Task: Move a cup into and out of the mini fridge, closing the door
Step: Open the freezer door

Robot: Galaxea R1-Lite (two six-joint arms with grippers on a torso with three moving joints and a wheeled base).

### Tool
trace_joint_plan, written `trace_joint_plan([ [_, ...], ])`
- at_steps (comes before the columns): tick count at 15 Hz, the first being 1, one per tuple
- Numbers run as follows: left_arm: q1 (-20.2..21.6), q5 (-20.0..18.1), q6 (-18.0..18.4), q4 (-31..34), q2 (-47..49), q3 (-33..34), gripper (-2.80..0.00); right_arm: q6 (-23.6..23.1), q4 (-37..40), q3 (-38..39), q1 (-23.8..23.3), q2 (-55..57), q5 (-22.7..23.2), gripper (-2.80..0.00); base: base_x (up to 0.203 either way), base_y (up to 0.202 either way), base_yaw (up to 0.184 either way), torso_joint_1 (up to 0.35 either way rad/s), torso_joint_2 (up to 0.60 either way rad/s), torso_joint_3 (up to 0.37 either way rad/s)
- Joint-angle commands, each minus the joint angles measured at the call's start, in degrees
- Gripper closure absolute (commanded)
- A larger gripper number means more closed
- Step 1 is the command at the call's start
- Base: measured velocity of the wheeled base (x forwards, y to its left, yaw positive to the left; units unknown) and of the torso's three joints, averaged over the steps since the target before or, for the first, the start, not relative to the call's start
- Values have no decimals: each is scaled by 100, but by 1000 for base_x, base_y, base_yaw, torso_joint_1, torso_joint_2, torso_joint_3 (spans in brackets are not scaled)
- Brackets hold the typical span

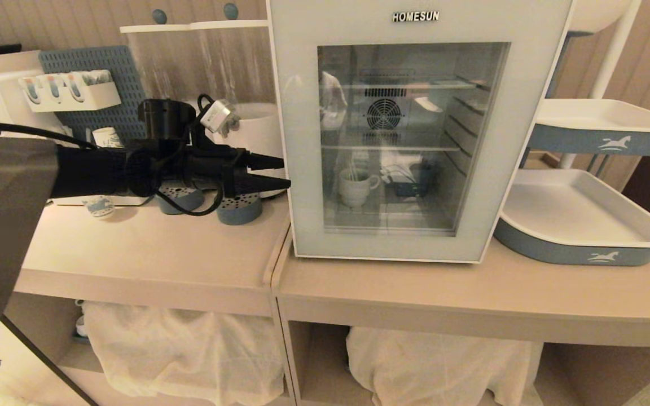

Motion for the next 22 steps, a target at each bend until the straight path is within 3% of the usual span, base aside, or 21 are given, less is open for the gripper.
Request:
trace_joint_plan([
  [1, -31, -64, -12, -4, -147, 20, -280, -2, -5, 88, 3, -2, 2, 0, 0, 0, 0, 0, 0, 0],
  [4, -60, -99, -70, -12, -370, 248, -280, -2, -5, 88, 3, -2, 2, 0, 0, 0, 0, 0, 0, 0],
  [11, -120, -107, -17, -21, -1669, 1596, -280, 33, -5, 79, 3, -2, -15, 0, 0, 0, 0, 0, 0, 0],
  [17, -641, -51, -22, -17, -3452, 3081, -280, 138, -5, 88, 2, -2, -24, 0, 0, 0, 0, 0, 0, 0],
  [19, -849, 51, -137, 5, -4023, 3342, -280, 121, -5, 88, 3, -2, -24, 0, 0, 0, 0, 0, 0, 0],
  [22, -1160, 420, -689, -10, -4840, 3664, -280, 118, -5, 88, 3, -2, -20, 0, 0, 0, 0, 0, 0, 0],
])
